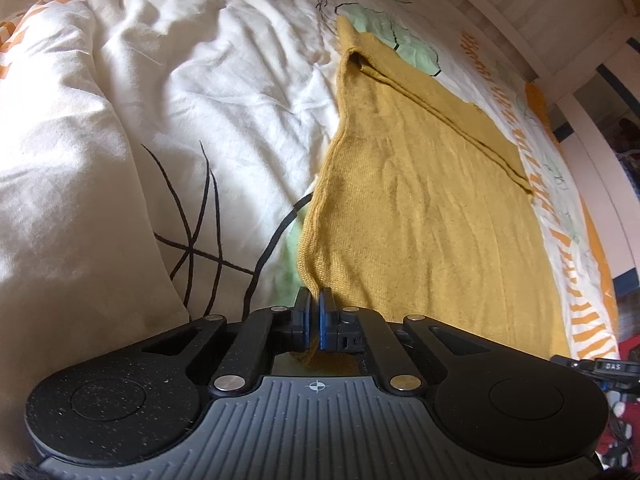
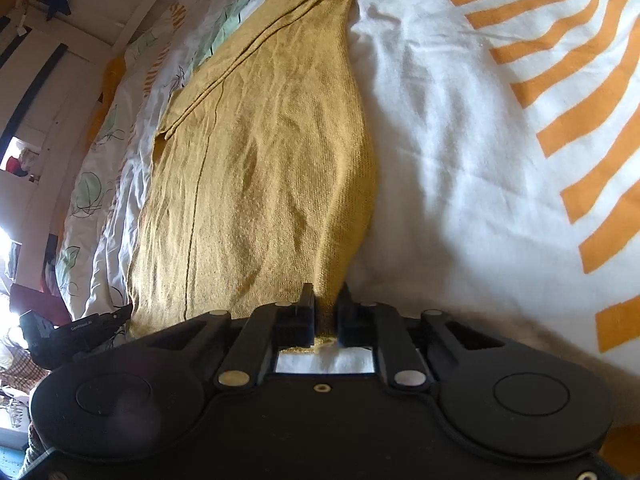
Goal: Fold small clothes
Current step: 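Close the left gripper on the hem while the right gripper grasps beside it, then lift the hem with both grippers and fold it toward the collar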
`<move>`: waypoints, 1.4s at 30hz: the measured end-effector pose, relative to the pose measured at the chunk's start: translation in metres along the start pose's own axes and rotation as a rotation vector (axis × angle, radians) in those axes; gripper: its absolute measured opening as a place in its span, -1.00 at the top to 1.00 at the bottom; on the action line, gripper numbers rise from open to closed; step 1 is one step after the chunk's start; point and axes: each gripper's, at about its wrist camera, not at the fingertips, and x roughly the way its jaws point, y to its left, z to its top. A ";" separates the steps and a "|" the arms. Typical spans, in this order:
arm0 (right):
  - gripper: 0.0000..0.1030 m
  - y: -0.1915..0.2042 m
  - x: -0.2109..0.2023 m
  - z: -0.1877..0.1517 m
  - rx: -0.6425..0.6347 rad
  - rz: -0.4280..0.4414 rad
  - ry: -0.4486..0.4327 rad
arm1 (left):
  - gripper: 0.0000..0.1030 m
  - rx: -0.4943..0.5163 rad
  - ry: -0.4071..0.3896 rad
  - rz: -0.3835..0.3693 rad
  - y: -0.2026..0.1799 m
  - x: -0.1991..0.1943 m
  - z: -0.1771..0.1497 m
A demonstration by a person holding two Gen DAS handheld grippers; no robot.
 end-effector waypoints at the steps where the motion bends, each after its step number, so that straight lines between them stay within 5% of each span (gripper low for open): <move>1: 0.63 0.002 -0.002 0.000 -0.009 0.007 -0.007 | 0.93 -0.009 -0.011 -0.022 0.000 -0.003 0.000; 13: 0.64 0.011 -0.041 0.023 0.040 0.201 -0.211 | 0.93 -0.091 -0.177 -0.140 -0.010 -0.039 0.035; 26: 0.64 0.031 -0.041 0.111 0.029 0.293 -0.389 | 0.93 -0.090 -0.327 -0.212 -0.035 -0.033 0.115; 42: 0.64 0.007 0.040 0.249 0.097 0.209 -0.461 | 0.93 -0.090 -0.385 -0.146 -0.059 0.079 0.240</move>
